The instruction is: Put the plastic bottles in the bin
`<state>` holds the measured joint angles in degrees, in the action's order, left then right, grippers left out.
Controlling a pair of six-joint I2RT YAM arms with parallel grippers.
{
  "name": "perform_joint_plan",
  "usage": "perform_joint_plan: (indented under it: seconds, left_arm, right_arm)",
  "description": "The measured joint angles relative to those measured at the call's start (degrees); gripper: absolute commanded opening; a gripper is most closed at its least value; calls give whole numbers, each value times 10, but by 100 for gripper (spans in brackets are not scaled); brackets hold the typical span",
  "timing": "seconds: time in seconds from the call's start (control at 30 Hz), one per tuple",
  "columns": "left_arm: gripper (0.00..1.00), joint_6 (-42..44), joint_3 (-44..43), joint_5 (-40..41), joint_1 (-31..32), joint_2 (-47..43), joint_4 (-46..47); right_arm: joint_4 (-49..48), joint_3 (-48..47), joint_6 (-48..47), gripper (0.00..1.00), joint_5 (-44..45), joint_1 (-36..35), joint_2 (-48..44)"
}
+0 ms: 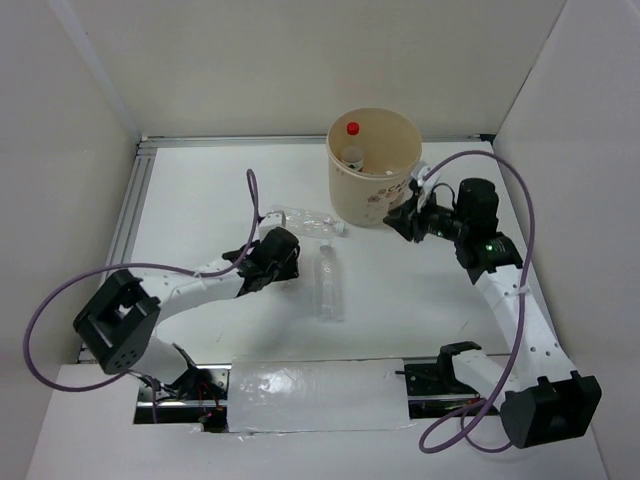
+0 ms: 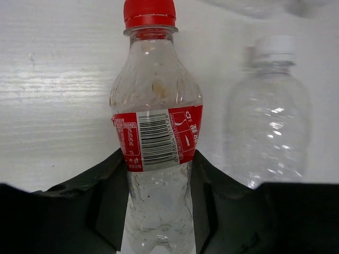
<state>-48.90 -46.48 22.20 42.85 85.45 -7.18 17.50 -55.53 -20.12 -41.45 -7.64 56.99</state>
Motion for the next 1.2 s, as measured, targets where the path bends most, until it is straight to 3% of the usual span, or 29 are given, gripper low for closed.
perform_joint_plan:
  seconds: [0.03, 0.1, 0.23, 0.27, 0.43, 0.53, 0.63, 0.7, 0.73, 0.9, 1.03, 1.2]
  left_arm:
    - [10, 10, -6, 0, 6, -19, -12]
    - [10, 38, -30, -5, 21, -58, -29]
    - [10, 98, -126, -26, 40, -116, -6]
    - [11, 108, -155, -29, 40, -119, 8]
    - [19, 159, -339, -43, 35, -39, 79]
    - [32, 174, -462, -57, 30, 68, 112]
    - [64, 176, -584, -64, 24, 184, 107]
    - [82, 176, -644, -65, 19, 252, 96]
    - [99, 174, -669, -63, 17, 280, 85]
    - [100, 169, -747, -58, 2, 363, 31]
    - [100, 174, -739, -56, -9, 344, 27]
    - [100, 191, -527, -31, -12, 147, 65]
  right_arm:
    - [12, 21, -6, 16, -6, 0, -6]
    - [27, 55, -8, 14, -17, 0, -11]
    - [53, 109, 4, 98, -32, 0, -6]
    - [58, 116, 4, 100, -36, 0, -1]
    - [57, 140, 11, 100, -62, 0, 14]
    - [53, 150, 30, 94, -74, -11, 34]
    - [41, 157, 58, 84, -73, -32, 57]
    - [30, 158, 82, 84, -65, -48, 71]
    - [15, 158, 104, 86, -57, -54, 76]
    - [-22, 158, 160, 93, -27, -86, 104]
    - [-48, 153, 223, 95, 29, -140, 147]
    - [-77, 143, 312, 95, 123, -210, 207]
